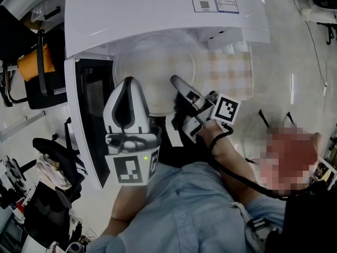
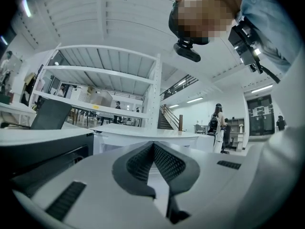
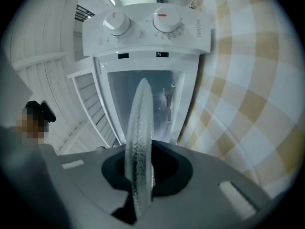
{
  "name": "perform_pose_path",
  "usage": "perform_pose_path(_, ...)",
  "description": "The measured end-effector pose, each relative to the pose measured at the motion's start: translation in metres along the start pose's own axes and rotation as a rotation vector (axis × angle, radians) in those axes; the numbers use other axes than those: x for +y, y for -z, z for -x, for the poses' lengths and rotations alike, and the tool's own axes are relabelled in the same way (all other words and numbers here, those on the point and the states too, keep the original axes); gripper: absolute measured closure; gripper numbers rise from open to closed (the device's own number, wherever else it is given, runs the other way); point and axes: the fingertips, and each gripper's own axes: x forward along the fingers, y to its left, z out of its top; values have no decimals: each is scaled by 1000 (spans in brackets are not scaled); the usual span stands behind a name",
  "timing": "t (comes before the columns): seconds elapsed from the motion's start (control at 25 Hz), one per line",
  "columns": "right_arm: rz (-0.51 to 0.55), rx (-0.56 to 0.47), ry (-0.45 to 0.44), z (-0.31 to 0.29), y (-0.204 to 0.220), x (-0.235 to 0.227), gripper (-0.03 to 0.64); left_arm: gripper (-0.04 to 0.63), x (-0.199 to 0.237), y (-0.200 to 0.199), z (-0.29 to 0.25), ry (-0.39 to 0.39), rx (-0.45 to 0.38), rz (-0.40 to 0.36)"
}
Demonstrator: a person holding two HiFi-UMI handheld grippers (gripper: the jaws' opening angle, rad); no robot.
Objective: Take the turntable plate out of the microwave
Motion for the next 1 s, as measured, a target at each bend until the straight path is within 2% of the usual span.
perform_pose_path(0.6,6,67,-42,19,21,86,591,588,-24,-76,16,5,-63,-21)
perform_pose_path(1.0,28,117,-16,34,32,102,591,588,-30,-106,25,1,-106,-36)
